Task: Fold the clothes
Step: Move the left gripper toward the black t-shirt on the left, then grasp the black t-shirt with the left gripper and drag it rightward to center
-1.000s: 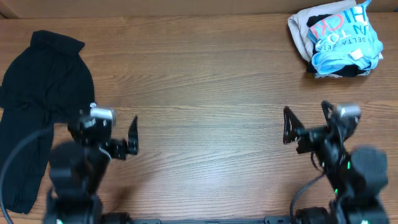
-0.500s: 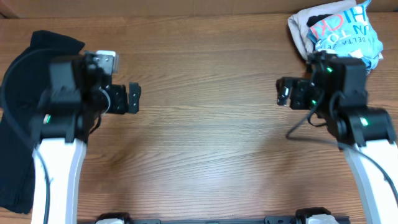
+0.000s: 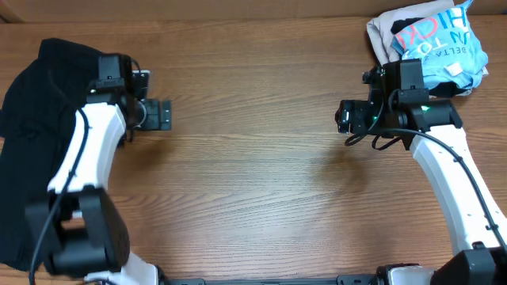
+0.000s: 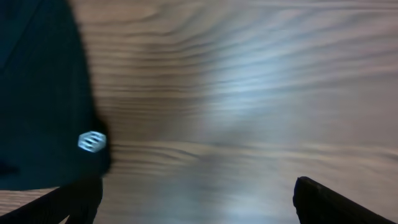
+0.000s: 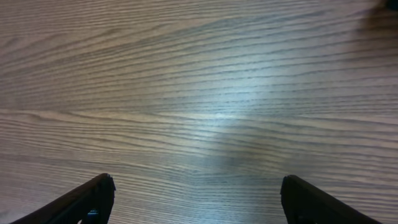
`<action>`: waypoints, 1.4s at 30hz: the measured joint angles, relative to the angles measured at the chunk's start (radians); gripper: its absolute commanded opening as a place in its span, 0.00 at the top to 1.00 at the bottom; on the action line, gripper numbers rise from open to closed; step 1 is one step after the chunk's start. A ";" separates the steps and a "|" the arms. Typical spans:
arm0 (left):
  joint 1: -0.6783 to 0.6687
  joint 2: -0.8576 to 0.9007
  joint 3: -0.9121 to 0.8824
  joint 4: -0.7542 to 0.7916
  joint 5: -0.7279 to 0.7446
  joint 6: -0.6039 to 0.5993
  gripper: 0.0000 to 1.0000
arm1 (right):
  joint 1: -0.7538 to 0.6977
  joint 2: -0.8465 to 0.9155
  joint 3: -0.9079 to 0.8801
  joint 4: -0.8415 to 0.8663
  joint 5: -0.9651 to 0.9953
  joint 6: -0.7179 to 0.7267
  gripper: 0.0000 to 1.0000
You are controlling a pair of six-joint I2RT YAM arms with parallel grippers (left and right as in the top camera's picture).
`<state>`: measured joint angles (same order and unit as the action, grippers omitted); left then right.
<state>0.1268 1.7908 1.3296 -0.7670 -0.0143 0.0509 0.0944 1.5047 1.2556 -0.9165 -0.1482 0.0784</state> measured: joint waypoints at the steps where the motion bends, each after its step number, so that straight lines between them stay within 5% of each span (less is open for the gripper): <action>1: 0.018 0.024 0.000 0.013 -0.010 0.000 0.00 | 0.000 0.000 0.000 0.001 -0.004 0.000 0.12; 13: 0.130 0.220 0.000 0.115 -0.073 0.003 0.04 | 0.000 0.000 0.000 0.015 -0.013 0.000 0.19; 16: 0.130 0.230 0.006 0.134 -0.077 0.005 0.27 | 0.000 0.000 0.000 0.016 -0.013 0.000 0.21; 21: 0.130 0.251 0.022 0.145 -0.061 -0.026 0.91 | 0.000 0.000 0.000 0.018 -0.013 0.000 0.21; 22: 0.128 0.255 0.026 0.145 -0.053 -0.028 0.96 | 0.000 0.000 0.000 0.022 -0.013 0.000 0.20; 32: 0.046 0.258 0.039 0.125 0.005 -0.107 0.96 | 0.000 0.000 0.000 0.051 -0.013 0.000 0.24; 42: -0.335 0.297 0.111 0.078 0.183 -0.139 0.96 | -0.004 0.000 0.000 0.052 0.016 0.048 0.25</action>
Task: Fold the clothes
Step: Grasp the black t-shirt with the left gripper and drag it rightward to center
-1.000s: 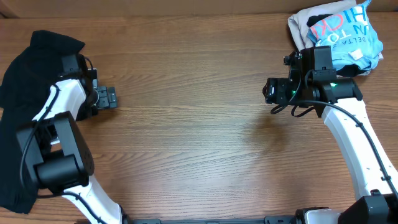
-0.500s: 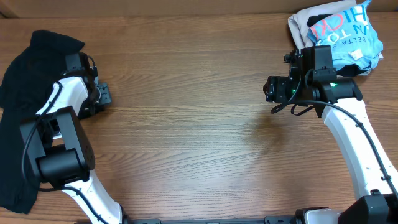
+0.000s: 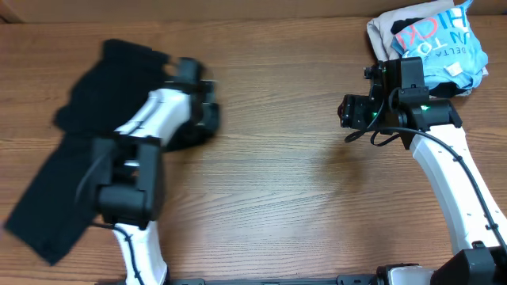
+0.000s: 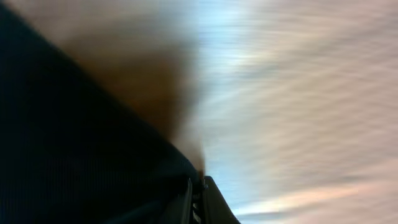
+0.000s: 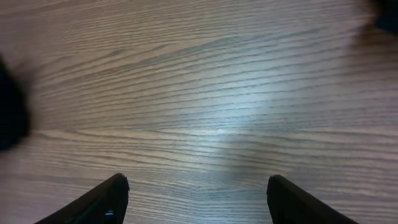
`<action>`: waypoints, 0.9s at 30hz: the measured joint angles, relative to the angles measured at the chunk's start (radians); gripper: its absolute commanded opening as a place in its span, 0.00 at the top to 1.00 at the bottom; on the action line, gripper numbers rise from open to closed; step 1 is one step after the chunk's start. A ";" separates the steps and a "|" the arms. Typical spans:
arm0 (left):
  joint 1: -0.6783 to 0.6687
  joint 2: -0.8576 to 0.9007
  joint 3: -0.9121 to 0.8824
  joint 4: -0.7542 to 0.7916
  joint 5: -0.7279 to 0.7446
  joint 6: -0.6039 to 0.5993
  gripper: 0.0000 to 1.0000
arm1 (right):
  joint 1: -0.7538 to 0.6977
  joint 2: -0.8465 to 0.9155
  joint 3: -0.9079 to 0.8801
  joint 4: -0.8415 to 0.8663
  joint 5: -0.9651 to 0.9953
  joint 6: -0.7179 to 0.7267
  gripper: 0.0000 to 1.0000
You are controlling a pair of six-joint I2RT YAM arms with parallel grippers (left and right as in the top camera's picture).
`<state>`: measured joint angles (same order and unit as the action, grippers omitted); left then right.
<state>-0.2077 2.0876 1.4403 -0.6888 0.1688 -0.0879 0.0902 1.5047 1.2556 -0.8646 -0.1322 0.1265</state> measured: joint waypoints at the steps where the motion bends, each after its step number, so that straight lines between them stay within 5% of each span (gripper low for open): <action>1: -0.053 0.009 0.020 -0.008 0.013 -0.003 0.96 | -0.005 0.000 0.000 0.000 0.002 0.005 0.24; 10: -0.438 0.025 0.245 0.000 0.031 -0.011 0.91 | -0.191 0.000 0.011 -0.045 0.006 0.068 0.23; 12: -0.514 0.025 0.258 0.046 0.031 -0.014 0.67 | -0.250 0.000 0.027 -0.057 -0.001 0.076 0.19; 15: -0.624 0.025 0.261 0.070 0.019 -0.014 0.00 | -0.326 -0.003 0.049 -0.058 -0.027 0.079 0.17; 20: -0.746 0.025 0.262 0.056 -0.061 -0.014 0.00 | -0.431 -0.033 0.066 -0.062 -0.091 0.073 0.16; 27: -0.671 0.026 0.401 -0.218 -0.114 -0.042 0.00 | -0.453 -0.049 0.074 -0.095 -0.166 0.040 0.16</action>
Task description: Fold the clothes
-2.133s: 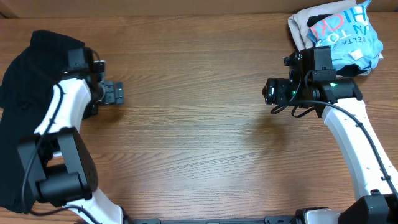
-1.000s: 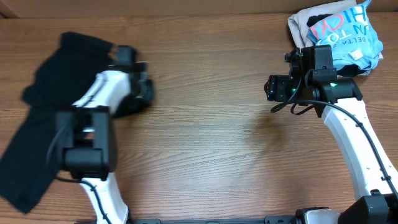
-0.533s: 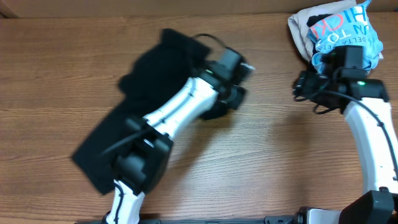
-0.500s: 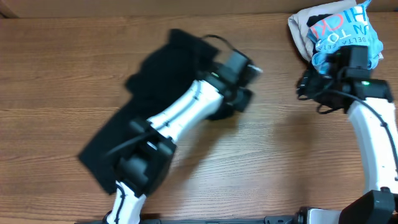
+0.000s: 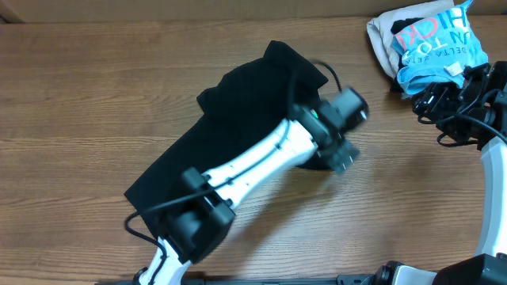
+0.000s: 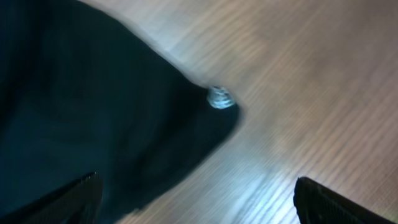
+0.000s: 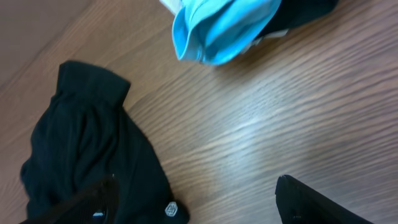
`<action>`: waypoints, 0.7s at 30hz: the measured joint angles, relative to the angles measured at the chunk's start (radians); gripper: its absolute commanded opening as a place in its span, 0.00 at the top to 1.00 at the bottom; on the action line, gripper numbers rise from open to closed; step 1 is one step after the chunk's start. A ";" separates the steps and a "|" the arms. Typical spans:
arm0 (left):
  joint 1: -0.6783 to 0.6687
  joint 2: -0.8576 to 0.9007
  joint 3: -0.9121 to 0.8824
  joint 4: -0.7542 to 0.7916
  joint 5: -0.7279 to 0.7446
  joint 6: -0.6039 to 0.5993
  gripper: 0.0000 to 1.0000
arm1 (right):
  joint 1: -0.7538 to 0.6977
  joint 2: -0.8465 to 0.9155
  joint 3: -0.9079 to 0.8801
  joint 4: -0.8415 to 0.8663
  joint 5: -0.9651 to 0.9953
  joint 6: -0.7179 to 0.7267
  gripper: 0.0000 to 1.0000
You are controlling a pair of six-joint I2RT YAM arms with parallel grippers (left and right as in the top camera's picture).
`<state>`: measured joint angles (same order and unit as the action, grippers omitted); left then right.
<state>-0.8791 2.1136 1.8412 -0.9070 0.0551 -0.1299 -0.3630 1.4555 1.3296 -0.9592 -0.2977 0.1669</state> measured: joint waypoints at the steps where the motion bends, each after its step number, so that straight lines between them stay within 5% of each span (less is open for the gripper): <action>1: 0.036 0.000 0.045 -0.047 -0.003 -0.006 0.00 | 0.003 0.000 0.000 -0.007 -0.010 -0.004 0.16; 10: 0.434 -0.001 0.169 -0.170 -0.015 -0.014 0.00 | 0.132 0.000 0.000 -0.020 -0.053 -0.031 0.16; 14: 0.603 0.001 0.168 -0.171 -0.013 -0.023 0.14 | 0.230 0.000 0.000 -0.010 -0.058 -0.034 0.16; 21: 0.692 0.063 0.167 -0.175 -0.005 -0.061 0.29 | 0.309 0.019 0.000 -0.002 -0.050 -0.037 0.16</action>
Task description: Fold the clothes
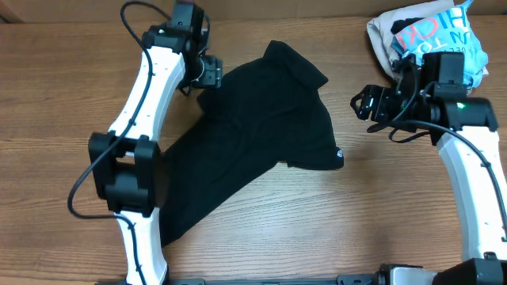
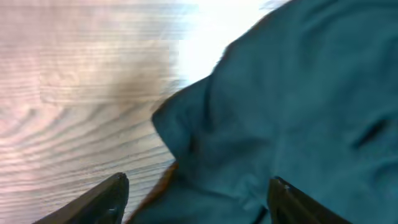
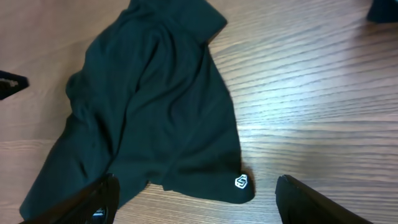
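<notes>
A black garment (image 1: 261,119) lies crumpled across the table's middle, running from the far centre down to the near left. A small white logo (image 1: 338,156) marks its right corner. My left gripper (image 1: 207,73) hovers open at the garment's far-left edge; in the left wrist view its fingers straddle a fold of the cloth (image 2: 298,112) with nothing gripped. My right gripper (image 1: 366,104) is open to the right of the garment, apart from it. The right wrist view looks over the garment (image 3: 155,112) and the logo (image 3: 241,182).
A pile of other clothes (image 1: 432,39), white, light blue and red-lettered, sits at the far right corner behind my right arm. Bare wooden table (image 1: 380,214) shows to the near right and at the far left.
My left gripper was open at the logo corner on the garment's right side; now it is at the far-left edge. My right gripper has moved left from beside the pile toward the garment.
The black garment lay at the far left with my left gripper open beside it. Then the left gripper was shut on it and the garment was nearer the middle. Then it lay mid-table, released at the logo corner. Now both grippers are open at its opposite sides.
</notes>
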`<action>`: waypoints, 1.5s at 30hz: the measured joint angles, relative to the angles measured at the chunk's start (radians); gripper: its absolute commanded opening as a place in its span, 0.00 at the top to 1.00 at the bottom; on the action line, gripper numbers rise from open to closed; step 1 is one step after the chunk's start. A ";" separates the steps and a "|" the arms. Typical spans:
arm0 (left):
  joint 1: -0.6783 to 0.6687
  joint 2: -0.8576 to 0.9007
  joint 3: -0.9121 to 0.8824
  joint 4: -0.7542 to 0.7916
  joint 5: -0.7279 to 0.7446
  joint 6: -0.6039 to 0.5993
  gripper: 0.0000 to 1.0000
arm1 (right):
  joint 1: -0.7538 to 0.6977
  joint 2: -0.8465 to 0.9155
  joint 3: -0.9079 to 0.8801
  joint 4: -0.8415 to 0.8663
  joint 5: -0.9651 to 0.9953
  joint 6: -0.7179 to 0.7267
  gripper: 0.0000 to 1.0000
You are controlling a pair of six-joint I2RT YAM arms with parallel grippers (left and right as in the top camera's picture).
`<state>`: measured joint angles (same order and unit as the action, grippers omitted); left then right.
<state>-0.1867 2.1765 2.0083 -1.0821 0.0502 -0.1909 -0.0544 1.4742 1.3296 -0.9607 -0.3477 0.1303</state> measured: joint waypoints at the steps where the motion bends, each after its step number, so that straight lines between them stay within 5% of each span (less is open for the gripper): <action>1: 0.014 0.029 -0.001 -0.004 0.002 -0.018 0.31 | 0.003 0.006 0.000 -0.001 0.001 0.000 0.16; 13: 0.082 0.226 -0.009 0.016 0.005 -0.101 0.44 | 0.003 0.016 0.000 0.002 0.013 0.000 0.16; 20: 0.074 0.231 -0.009 0.079 0.010 -0.114 0.68 | 0.003 0.016 0.000 0.003 0.014 0.000 0.16; 24: 0.059 0.235 -0.009 0.103 0.010 -0.116 0.94 | 0.003 0.016 0.000 0.006 0.014 0.000 0.17; 35: 0.057 0.267 0.057 0.146 0.017 -0.113 0.96 | 0.003 0.016 0.000 0.018 0.017 0.000 0.17; 45: 0.091 0.284 0.436 0.103 -0.079 -0.060 0.96 | 0.003 0.016 0.000 0.019 0.027 0.000 0.17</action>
<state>-0.0956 2.4603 2.4443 -0.9791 -0.0292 -0.2508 -0.0517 1.4906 1.3296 -0.9413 -0.3210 0.1303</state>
